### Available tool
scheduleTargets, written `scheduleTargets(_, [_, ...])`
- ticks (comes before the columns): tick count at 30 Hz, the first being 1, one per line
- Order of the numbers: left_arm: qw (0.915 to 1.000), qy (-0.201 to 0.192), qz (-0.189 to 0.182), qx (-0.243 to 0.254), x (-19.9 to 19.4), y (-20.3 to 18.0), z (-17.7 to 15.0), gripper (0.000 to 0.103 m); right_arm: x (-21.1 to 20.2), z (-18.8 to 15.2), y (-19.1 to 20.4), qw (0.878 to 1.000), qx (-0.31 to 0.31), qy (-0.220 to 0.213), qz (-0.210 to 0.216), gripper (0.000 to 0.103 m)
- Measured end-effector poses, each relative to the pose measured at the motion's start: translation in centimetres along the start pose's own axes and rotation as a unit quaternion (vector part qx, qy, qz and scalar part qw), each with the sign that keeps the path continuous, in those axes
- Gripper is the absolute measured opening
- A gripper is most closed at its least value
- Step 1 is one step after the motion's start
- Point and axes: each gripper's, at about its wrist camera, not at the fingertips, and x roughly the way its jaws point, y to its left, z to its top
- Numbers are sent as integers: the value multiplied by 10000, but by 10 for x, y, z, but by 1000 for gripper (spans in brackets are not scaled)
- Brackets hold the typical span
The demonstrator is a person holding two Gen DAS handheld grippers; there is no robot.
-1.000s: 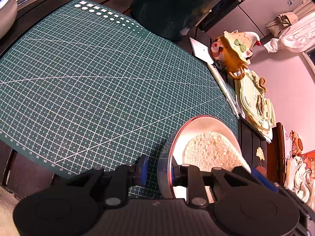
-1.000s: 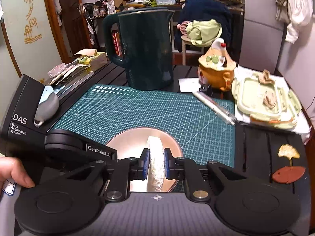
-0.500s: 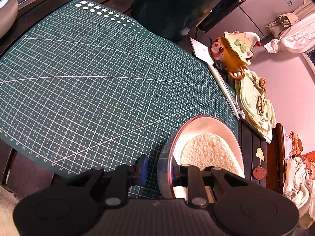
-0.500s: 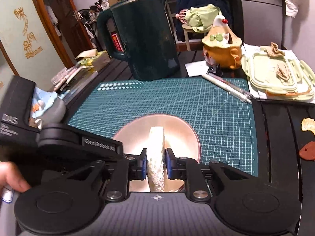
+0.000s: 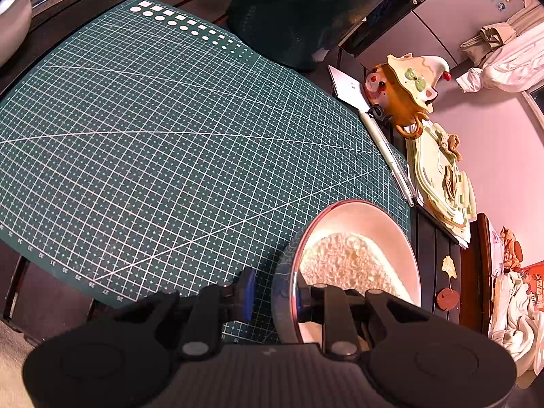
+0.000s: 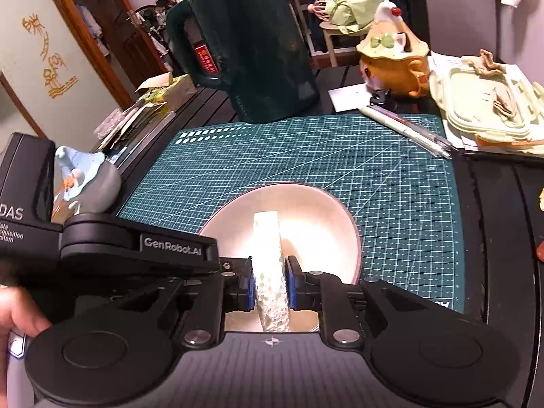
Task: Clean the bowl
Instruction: 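Rub the white sponge across the bowl bottom while the left gripper holds the rim, then scrub the bowl wall near the left gripper with the right-held sponge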
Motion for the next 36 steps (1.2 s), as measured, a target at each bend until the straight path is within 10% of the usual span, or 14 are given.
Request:
scheduleTargets(29, [10000, -4, 9, -17, -1, 1, -2, 22, -10, 4, -5, 9988, 414, -154, 189, 12])
scheduleTargets(36, [10000, -2, 16, -10, -1, 1, -1, 22, 2, -2, 6, 9994, -150, -54, -321, 12])
